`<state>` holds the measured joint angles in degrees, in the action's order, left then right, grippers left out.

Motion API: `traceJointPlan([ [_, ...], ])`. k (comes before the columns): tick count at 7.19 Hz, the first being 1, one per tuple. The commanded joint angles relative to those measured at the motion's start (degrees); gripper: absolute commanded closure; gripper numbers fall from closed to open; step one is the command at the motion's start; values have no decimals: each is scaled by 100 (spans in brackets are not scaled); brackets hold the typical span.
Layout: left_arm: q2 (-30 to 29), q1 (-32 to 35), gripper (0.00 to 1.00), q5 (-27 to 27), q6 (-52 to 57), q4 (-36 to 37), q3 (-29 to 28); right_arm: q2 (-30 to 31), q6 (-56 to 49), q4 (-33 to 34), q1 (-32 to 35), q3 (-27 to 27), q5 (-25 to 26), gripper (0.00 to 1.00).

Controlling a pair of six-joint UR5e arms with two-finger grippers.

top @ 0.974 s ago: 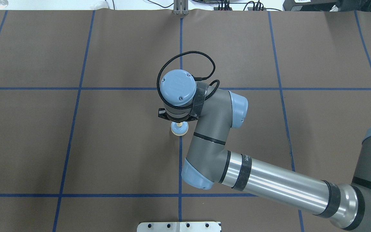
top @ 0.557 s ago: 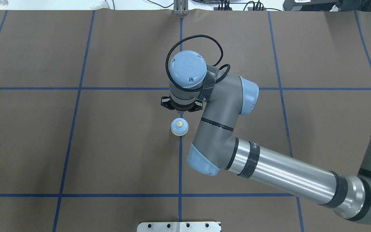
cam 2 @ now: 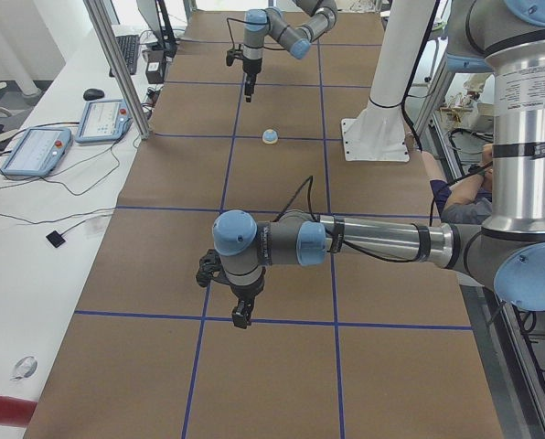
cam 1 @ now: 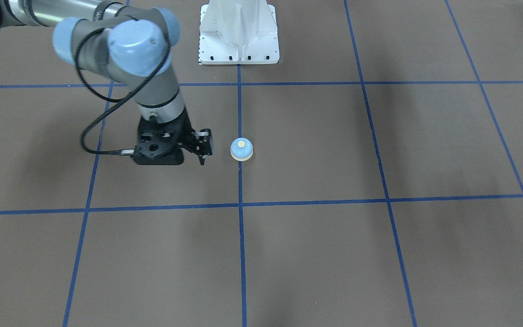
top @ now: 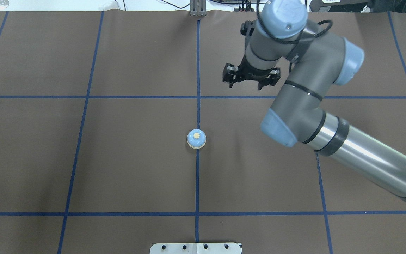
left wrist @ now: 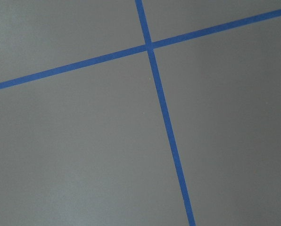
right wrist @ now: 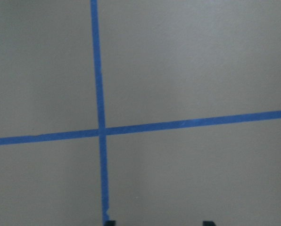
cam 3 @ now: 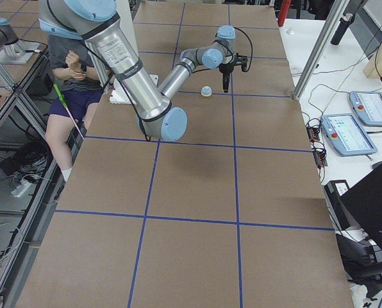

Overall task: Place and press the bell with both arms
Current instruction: 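Raise the right gripper and withdraw the right arm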

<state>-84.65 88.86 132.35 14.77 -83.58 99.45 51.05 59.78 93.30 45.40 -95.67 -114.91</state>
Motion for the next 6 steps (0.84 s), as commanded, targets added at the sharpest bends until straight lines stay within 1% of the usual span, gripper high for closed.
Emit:
traceJointPlan([
  [1,10,0,0,1,-9,0,-4,885,-2127,65,1185,-101,-565,0],
  [3,1,0,0,1,-10,0,4,1711,-4044,39,2030,-92,-734,0],
  [4,-8,0,0,10,-10,0,13,2255,-4993,21,2556,-101,-978,0],
  [6,-8,0,0,10,-1,0,48,3354,-5974,-162,3340,-92,-1016,0],
])
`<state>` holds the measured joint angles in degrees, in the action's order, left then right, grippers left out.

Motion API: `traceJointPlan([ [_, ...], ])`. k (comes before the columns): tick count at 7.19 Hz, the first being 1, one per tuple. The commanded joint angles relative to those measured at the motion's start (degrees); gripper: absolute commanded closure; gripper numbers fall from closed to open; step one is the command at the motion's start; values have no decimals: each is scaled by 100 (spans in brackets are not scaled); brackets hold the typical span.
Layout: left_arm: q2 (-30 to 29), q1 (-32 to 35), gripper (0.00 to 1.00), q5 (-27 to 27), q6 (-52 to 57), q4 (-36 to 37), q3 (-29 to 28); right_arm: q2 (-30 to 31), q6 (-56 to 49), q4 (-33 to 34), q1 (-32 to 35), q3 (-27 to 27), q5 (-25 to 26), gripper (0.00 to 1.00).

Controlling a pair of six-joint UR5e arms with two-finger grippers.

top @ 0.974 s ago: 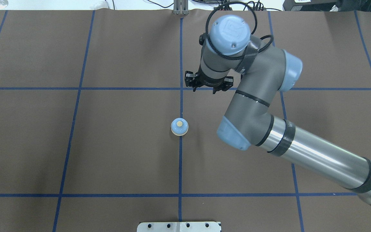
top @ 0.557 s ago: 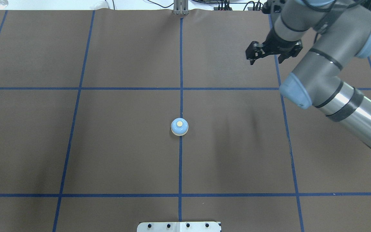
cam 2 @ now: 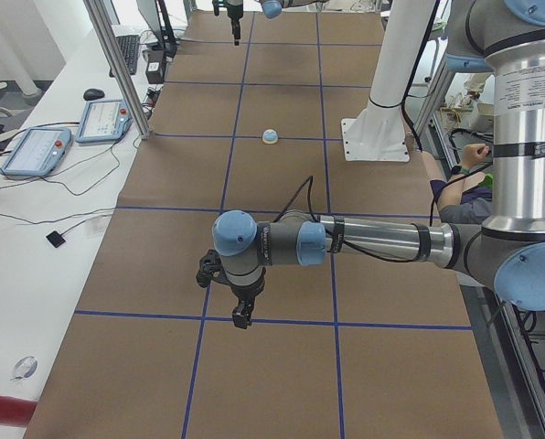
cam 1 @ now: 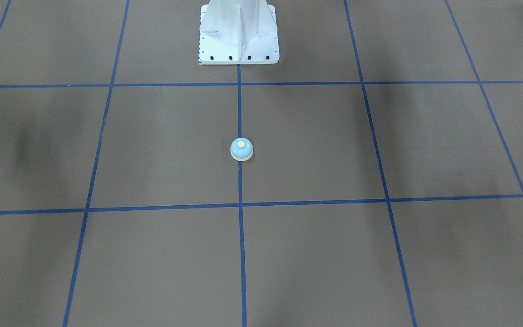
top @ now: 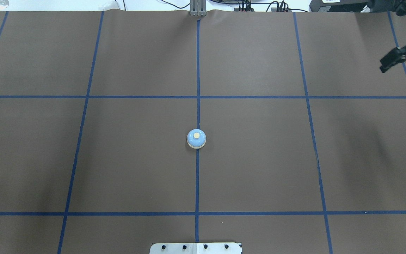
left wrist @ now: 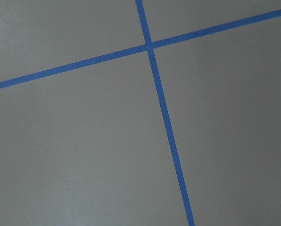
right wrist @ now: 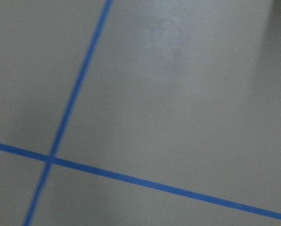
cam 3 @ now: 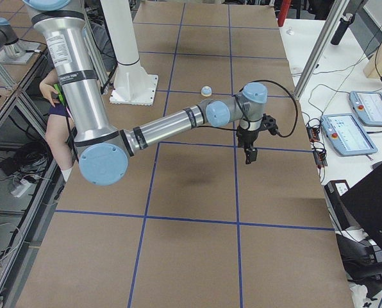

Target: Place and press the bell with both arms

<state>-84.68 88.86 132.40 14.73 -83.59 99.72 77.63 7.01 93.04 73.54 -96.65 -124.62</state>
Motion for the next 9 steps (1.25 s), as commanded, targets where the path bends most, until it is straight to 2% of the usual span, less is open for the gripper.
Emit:
traceJointPlan([
  [1,-5,0,0,5,3,0,-14,1223,-962,-294,887,15,-19,0],
  [3,-14,0,0,5,12,0,-23,1946,-1456,-716,1495,67,-45,0],
  [4,-5,0,0,23,3,0,-23,2062,-1483,-848,1593,68,-71,0],
  [6,13,87,0,338,-6,9,-84,2142,-1457,-858,1594,129,-45,0],
  [9,-5,114,0,287,12,-9,-14,2151,-1430,-858,1585,155,-36,0],
])
